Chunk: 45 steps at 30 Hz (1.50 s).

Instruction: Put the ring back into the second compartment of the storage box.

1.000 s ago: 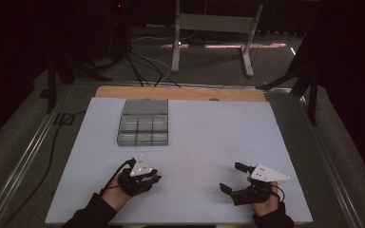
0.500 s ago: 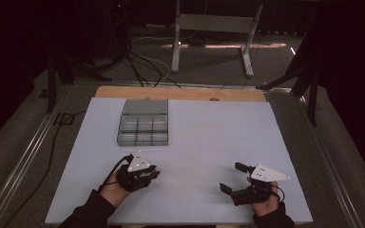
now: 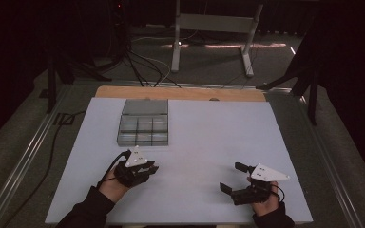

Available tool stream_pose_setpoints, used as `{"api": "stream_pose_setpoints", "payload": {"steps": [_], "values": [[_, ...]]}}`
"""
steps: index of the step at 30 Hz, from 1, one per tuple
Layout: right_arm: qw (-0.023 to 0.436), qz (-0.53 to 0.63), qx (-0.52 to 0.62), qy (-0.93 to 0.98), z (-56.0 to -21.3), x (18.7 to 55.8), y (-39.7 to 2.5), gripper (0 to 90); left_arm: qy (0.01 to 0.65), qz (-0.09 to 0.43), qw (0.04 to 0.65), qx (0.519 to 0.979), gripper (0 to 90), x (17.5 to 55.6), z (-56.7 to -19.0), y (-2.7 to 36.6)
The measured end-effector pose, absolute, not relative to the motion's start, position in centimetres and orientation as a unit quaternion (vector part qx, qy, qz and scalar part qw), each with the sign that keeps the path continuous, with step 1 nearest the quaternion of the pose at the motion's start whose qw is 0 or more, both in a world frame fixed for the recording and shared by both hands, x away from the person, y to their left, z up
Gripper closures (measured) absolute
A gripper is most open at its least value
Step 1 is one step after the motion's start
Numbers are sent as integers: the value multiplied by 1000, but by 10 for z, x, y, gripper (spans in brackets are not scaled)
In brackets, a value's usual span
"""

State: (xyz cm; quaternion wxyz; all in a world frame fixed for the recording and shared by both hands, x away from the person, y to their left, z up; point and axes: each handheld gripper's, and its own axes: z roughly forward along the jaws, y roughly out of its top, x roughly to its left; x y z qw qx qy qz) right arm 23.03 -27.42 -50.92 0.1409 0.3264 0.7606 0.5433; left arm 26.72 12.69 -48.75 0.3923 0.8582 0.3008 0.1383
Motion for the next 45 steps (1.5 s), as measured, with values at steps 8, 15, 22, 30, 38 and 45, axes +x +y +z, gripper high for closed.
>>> {"api": "stream_pose_setpoints", "payload": {"steps": [8, 15, 22, 30, 38, 45], "values": [[140, 543, 325, 761, -509, 229, -274, 0, 304, 146, 396, 854, 734, 273, -484, 129], [140, 543, 325, 761, -509, 230, -274, 0, 310, 150, 397, 851, 734, 280, -481, 132], [140, 542, 325, 762, -509, 230, -274, 0, 313, 156, 398, 848, 734, 286, -477, 135], [140, 541, 325, 763, -509, 229, -274, 0, 315, 162, 400, 845, 734, 294, -477, 136], [140, 542, 325, 762, -509, 230, -274, 0, 324, 167, 401, 840, 734, 304, -473, 140], [140, 541, 326, 762, -510, 230, -274, 0, 332, 173, 406, 834, 734, 311, -470, 144]]}}
